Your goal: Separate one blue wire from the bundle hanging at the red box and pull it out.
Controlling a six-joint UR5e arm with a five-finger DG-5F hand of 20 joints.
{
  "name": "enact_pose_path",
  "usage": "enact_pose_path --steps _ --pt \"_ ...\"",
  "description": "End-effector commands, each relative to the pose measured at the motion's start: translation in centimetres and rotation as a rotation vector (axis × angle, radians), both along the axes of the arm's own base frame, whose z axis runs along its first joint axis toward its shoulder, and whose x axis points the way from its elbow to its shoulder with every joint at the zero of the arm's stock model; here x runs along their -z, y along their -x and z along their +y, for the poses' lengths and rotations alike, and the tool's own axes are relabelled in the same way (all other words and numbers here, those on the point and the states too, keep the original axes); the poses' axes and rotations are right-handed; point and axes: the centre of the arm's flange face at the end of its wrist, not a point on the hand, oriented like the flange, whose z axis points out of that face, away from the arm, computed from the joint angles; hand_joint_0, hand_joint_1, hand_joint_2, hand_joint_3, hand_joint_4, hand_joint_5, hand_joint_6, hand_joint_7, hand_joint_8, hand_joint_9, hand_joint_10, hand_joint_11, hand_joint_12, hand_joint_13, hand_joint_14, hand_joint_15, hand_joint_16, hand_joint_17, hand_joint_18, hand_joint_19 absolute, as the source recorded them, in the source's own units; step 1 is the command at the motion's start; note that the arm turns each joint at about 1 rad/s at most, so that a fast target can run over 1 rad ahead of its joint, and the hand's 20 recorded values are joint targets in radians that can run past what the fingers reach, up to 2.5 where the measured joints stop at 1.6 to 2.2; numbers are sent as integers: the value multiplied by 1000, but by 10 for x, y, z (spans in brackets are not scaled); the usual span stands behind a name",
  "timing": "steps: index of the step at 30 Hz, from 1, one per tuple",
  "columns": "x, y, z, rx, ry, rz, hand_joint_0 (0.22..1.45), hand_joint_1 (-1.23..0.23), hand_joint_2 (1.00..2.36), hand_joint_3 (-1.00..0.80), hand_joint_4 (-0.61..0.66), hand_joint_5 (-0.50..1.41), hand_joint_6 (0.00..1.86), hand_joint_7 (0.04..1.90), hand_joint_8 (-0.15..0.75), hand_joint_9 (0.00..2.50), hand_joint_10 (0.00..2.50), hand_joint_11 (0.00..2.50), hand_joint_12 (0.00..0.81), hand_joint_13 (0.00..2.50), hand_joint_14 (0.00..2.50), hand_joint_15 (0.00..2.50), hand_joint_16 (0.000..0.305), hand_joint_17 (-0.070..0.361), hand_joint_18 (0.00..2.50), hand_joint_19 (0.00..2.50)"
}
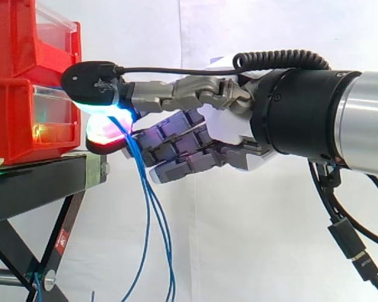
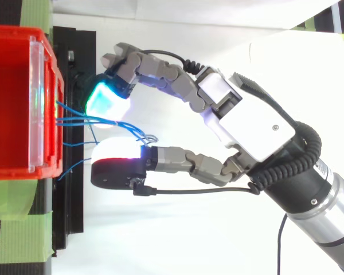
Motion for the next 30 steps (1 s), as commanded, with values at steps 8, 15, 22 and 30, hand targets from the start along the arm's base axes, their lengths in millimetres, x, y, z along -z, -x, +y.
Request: enact_pose_path --steps 8,15,22,30 --pt "-8 0 -1 -6 -28 -29 586 -658 1011 -372 283 -110 500 1276 352 495 3 91 401 344 3 157 56 125 486 164" --pt "-5 3 -5 0 -37 -15 593 -660 1012 -360 281 -110 500 1277 351 496 2 87 401 353 4 162 55 125 499 176" --pt "-3 7 -9 13 -66 -10 594 -659 1012 -360 284 -110 500 1274 350 495 2 87 402 359 4 157 55 125 509 173" --pt "-1 9 -10 11 -77 -7 602 -656 1012 -357 280 -108 500 1288 351 503 5 93 403 372 4 164 55 123 526 184"
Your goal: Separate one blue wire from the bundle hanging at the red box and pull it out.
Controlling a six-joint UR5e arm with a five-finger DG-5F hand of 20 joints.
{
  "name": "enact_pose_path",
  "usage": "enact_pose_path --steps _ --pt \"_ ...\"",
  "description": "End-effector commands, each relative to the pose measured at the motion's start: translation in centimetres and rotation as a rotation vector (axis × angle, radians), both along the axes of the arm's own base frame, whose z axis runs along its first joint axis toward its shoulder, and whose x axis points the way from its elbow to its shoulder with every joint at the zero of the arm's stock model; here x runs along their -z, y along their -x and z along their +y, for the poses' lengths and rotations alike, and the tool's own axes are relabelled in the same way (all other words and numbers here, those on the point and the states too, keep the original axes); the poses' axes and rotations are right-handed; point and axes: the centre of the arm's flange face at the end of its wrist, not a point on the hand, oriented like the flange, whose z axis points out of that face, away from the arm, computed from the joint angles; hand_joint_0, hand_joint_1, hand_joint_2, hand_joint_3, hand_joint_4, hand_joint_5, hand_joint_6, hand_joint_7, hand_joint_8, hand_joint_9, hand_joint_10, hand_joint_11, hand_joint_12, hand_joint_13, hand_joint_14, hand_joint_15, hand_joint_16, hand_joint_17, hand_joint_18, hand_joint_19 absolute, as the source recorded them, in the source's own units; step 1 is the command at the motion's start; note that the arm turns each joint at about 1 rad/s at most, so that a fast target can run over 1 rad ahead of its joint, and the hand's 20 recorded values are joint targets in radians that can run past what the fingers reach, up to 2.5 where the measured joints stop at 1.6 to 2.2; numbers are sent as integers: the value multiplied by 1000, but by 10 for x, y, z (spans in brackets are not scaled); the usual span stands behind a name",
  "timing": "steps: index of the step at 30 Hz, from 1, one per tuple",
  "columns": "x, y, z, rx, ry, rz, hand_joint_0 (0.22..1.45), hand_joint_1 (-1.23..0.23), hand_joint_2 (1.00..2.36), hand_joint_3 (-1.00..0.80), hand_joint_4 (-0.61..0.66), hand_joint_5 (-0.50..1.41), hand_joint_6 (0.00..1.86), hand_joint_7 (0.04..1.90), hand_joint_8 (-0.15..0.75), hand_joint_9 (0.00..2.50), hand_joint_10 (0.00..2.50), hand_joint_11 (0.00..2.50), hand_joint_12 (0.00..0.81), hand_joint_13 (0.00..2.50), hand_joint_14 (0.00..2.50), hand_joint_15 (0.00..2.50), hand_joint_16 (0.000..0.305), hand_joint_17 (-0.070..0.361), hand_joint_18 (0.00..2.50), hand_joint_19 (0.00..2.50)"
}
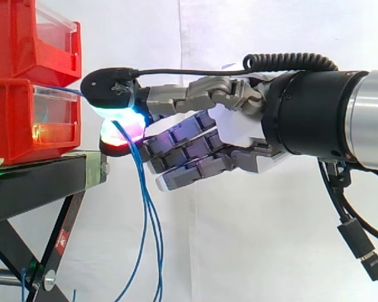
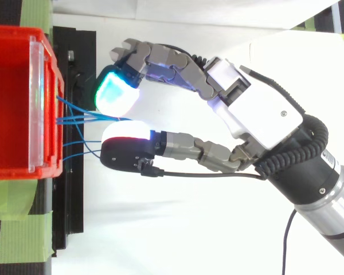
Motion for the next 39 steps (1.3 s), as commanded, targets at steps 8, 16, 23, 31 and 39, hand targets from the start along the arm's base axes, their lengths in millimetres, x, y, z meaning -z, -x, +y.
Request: enact_pose_path --steps 8,16,23,31,39 --pt "-8 1 -2 3 -9 -13 605 -666 1012 -363 279 -107 500 1302 351 508 3 96 400 386 4 167 54 122 540 203" --pt "-7 1 -1 9 5 2 607 -708 1010 -375 279 -108 503 1295 349 504 2 102 402 390 5 172 55 123 545 208" --pt "-5 1 0 19 28 22 606 -711 1011 -367 278 -112 526 1267 349 508 3 98 402 395 5 172 54 123 549 219" --pt "-2 1 4 19 49 39 604 -703 1011 -368 275 -113 528 1264 349 506 3 103 404 399 5 177 55 123 559 214" --pt "0 -4 8 15 47 16 611 -699 1011 -367 273 -114 546 1241 350 511 3 97 402 404 4 173 54 122 569 223"
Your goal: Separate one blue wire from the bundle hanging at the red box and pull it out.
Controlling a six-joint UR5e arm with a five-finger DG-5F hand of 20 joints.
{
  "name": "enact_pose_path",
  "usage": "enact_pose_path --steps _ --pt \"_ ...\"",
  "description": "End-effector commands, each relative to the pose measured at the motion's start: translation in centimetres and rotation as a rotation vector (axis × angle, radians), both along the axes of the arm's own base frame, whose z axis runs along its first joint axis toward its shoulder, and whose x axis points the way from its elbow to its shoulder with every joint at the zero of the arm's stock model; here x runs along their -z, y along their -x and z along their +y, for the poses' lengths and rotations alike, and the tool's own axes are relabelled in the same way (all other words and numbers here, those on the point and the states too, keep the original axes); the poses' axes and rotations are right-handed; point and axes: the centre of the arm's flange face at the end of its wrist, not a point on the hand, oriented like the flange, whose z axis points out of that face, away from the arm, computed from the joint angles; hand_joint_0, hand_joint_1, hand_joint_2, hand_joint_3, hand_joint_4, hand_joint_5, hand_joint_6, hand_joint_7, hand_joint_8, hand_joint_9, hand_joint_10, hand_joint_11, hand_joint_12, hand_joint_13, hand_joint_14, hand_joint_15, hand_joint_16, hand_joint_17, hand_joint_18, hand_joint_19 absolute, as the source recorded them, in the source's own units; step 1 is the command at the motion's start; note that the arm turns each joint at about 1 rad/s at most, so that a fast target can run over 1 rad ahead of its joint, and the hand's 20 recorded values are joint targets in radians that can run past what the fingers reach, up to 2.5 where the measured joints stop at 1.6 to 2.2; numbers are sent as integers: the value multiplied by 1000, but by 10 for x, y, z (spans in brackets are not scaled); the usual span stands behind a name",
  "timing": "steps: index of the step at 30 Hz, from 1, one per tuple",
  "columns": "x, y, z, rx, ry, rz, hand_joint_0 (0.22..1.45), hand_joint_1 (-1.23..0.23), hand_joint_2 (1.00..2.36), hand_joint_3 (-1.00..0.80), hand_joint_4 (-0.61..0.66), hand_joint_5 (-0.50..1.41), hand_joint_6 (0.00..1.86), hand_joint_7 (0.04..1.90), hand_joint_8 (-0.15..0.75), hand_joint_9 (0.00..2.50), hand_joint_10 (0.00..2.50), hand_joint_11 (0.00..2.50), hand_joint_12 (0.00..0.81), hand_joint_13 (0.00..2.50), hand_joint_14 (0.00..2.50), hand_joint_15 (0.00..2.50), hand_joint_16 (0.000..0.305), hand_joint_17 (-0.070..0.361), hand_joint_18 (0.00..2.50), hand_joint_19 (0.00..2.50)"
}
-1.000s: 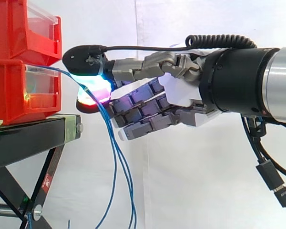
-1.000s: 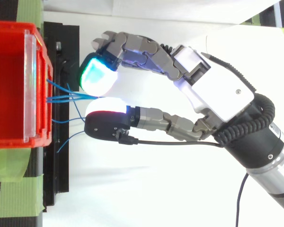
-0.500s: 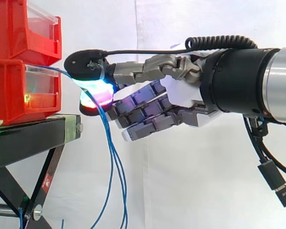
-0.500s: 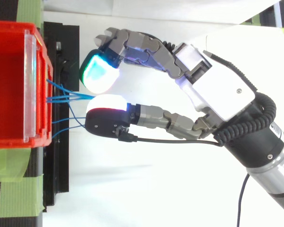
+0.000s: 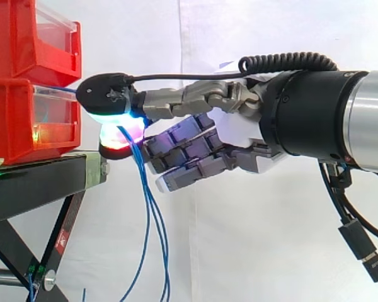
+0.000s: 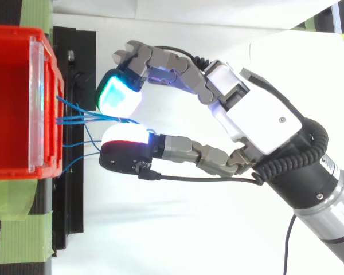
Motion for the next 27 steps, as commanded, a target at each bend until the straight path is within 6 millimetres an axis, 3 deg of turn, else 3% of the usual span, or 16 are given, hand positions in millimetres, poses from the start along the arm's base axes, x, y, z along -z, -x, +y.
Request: enact_pose_path --steps 1,14,21,27 --pt "-1 -2 3 -4 -4 -15 616 -698 1012 -363 269 -117 561 1216 354 520 3 100 402 410 5 178 54 122 574 221" --pt "-3 -3 3 -1 -9 -34 623 -702 1014 -327 261 -132 649 1099 353 529 3 116 403 424 5 183 54 121 592 227" --pt "-3 -3 3 -3 -11 -35 627 -712 1016 -290 253 -152 745 929 356 535 4 124 402 429 5 187 54 121 597 234" --pt "-4 -3 3 -5 -21 -43 632 -731 1019 -219 172 -167 799 868 354 569 5 155 402 449 5 195 53 120 621 239"
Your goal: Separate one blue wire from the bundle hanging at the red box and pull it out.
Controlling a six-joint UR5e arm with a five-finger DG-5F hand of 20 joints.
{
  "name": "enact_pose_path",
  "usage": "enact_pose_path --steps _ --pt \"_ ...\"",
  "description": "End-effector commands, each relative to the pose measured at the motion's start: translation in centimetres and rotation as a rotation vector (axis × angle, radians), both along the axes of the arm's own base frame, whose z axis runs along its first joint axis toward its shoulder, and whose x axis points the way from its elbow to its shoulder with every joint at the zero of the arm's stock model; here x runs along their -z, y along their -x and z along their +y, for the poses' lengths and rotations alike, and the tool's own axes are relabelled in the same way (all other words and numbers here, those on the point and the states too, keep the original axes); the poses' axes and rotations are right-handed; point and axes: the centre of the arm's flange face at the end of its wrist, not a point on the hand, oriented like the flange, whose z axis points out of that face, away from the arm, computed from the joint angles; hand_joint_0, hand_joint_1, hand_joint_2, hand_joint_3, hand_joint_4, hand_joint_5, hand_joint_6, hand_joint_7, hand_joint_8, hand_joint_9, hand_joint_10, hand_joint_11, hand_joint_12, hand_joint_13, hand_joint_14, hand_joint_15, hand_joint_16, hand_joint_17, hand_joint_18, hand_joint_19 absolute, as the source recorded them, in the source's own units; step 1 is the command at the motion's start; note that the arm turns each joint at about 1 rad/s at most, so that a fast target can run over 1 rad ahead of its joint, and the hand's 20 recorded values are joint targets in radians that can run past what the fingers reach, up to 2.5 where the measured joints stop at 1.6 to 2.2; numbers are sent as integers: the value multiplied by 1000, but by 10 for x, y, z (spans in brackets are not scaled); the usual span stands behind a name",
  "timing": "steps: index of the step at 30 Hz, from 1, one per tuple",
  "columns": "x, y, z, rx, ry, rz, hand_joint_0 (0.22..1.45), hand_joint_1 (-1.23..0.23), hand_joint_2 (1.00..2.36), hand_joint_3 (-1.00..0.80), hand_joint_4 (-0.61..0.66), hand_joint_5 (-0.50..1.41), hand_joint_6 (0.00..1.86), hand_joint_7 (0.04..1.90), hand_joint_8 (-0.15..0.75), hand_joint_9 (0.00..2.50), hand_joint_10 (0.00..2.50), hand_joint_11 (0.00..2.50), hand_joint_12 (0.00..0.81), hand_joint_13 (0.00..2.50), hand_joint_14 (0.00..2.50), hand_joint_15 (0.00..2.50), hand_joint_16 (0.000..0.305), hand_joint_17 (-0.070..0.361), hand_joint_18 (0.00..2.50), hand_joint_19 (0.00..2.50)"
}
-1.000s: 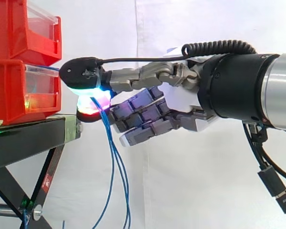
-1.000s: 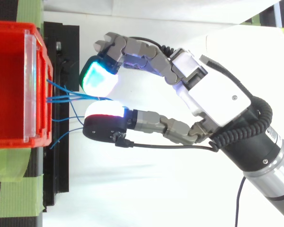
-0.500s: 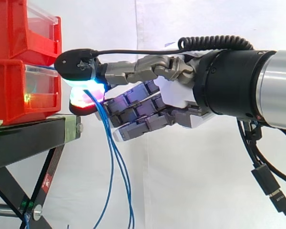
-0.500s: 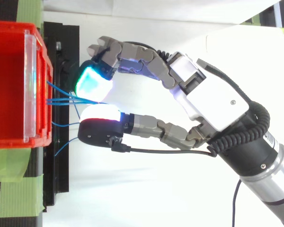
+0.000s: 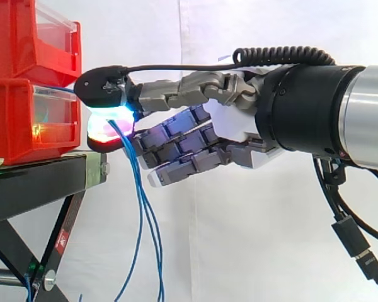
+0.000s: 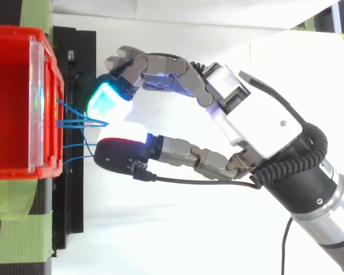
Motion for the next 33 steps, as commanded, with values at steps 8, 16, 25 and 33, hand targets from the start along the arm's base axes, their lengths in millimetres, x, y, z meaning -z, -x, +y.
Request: enact_pose_path --steps 8,16,25,33 --pt "0 0 0 2 -7 -7 624 -724 1021 -141 127 -177 841 813 352 599 6 189 404 484 5 209 53 119 654 256" --pt "-1 0 0 0 -7 -7 624 -737 1020 -108 97 -170 843 822 364 663 6 208 408 555 7 250 52 118 706 270" --pt "-1 0 1 -2 -21 -19 621 -749 1019 -95 100 -163 839 827 377 738 8 266 419 628 8 284 53 119 763 280" --pt "-1 0 -1 -3 -41 -33 608 -758 1013 6 83 -150 849 837 426 926 11 395 466 809 9 350 56 127 899 276"
